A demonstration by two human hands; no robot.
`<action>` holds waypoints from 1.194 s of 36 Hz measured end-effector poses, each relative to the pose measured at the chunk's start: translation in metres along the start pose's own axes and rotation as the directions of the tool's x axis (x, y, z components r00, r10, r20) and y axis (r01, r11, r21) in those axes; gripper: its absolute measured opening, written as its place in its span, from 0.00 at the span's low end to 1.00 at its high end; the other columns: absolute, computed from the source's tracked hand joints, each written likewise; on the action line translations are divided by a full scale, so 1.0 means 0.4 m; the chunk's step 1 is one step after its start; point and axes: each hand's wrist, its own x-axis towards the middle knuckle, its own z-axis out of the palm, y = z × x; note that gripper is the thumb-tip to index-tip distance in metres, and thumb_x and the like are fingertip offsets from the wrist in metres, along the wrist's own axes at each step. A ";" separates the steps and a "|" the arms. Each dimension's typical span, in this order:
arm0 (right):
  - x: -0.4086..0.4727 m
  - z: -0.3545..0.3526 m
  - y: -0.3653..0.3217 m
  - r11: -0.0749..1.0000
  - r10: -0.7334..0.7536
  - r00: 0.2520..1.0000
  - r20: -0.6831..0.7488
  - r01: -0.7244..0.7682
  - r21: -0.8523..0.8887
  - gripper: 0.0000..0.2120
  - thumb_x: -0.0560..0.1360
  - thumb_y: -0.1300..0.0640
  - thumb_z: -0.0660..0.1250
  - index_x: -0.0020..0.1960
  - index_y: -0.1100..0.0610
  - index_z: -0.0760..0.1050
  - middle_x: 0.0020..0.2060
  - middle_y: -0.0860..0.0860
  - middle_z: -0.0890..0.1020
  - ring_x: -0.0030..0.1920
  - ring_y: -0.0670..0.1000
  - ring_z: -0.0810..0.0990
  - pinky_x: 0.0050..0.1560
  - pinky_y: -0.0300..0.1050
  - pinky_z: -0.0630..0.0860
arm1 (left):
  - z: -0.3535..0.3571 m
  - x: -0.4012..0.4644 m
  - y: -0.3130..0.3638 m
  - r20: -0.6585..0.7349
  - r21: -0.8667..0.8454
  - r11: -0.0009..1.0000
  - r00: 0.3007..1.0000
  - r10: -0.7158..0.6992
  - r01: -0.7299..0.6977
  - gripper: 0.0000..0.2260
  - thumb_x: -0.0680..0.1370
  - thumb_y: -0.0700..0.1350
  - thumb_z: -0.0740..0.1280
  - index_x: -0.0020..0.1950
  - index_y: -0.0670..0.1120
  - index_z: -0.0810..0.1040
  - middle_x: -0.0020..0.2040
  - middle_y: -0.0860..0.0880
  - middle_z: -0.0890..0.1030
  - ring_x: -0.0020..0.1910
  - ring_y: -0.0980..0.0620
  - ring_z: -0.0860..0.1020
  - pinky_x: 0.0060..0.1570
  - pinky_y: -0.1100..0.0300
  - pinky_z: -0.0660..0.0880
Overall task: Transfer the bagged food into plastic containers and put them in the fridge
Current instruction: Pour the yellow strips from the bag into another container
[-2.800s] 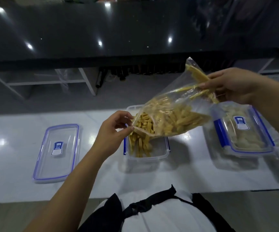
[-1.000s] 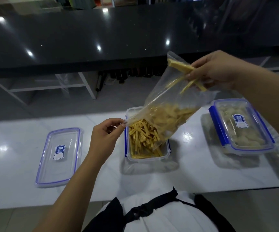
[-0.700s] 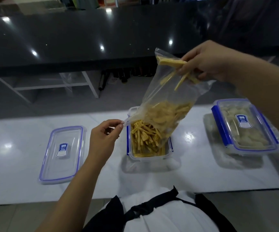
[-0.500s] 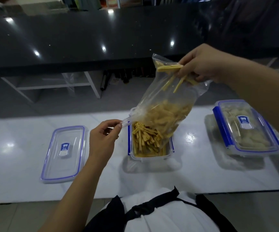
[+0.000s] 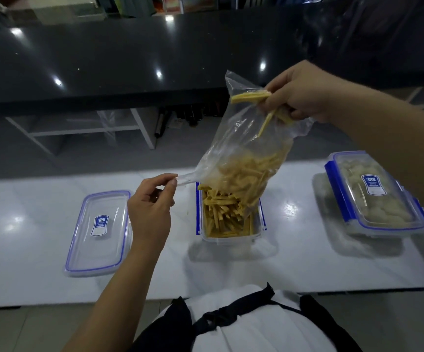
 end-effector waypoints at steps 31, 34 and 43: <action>-0.017 -0.038 0.024 0.998 -0.043 0.997 0.061 0.046 -0.051 0.05 0.75 0.53 0.74 0.45 0.52 0.87 0.44 0.66 0.83 0.37 0.55 0.78 0.42 0.52 0.82 | -0.017 0.025 -0.009 0.051 0.002 0.997 0.996 -0.072 0.072 0.10 0.79 0.41 0.71 0.49 0.57 0.85 0.44 0.54 0.85 0.33 0.56 0.77 0.36 0.66 0.75; -0.016 -0.050 0.019 0.994 -0.070 0.995 0.077 0.076 -0.074 0.07 0.78 0.52 0.71 0.47 0.53 0.87 0.44 0.68 0.83 0.39 0.57 0.75 0.42 0.55 0.78 | -0.021 0.020 -0.012 0.054 0.017 0.999 0.998 -0.044 0.043 0.10 0.79 0.41 0.71 0.49 0.58 0.85 0.44 0.54 0.85 0.33 0.57 0.78 0.36 0.67 0.76; 0.002 -0.023 0.029 0.976 -0.079 0.996 0.033 0.085 -0.203 0.05 0.75 0.59 0.73 0.43 0.52 0.86 0.38 0.54 0.87 0.36 0.48 0.81 0.33 0.39 0.80 | -0.021 0.023 -0.010 0.030 -0.002 0.999 0.998 -0.052 0.052 0.10 0.79 0.41 0.71 0.49 0.56 0.85 0.43 0.56 0.85 0.32 0.57 0.77 0.36 0.68 0.75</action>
